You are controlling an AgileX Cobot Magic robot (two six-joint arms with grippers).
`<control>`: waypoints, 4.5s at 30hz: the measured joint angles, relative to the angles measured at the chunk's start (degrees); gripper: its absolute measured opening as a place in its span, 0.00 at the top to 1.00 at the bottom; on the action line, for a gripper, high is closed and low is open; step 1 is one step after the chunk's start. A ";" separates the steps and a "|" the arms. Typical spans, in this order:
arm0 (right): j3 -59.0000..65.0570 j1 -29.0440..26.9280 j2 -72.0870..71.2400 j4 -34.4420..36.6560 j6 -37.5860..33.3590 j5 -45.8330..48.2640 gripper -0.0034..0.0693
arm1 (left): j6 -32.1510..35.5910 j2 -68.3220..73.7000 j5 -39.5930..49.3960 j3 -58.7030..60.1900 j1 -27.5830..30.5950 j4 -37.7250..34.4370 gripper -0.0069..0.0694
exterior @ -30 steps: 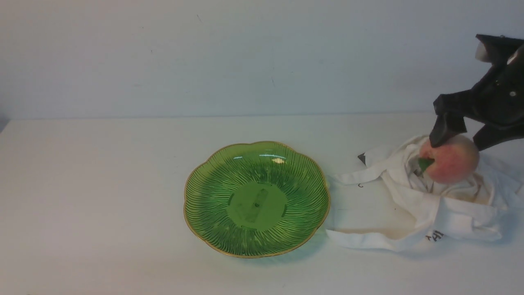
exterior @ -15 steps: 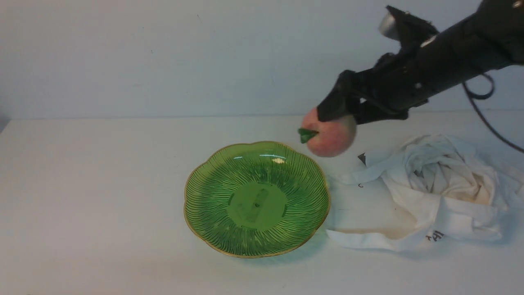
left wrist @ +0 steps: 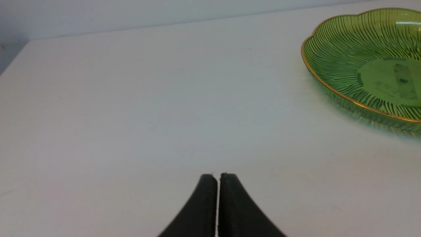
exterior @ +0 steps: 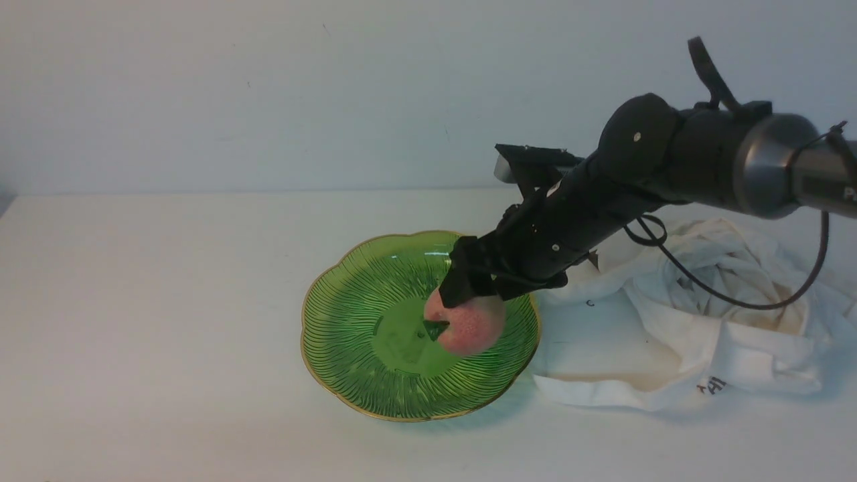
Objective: Take the fruit out of the cloth bag on the white table and place them on a plate.
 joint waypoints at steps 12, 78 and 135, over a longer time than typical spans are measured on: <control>0.00 0.00 0.20 -0.97 0.00 1.05 0.00 | 0.00 0.00 0.00 0.00 0.00 0.00 0.92; 65.39 -1.32 -105.08 -45.66 33.02 -34.98 0.97 | 0.00 0.00 0.00 0.00 0.00 0.00 0.92; 86.44 -27.35 -115.46 -45.20 32.84 -26.98 0.97 | 0.00 0.00 0.00 0.00 0.00 0.00 0.92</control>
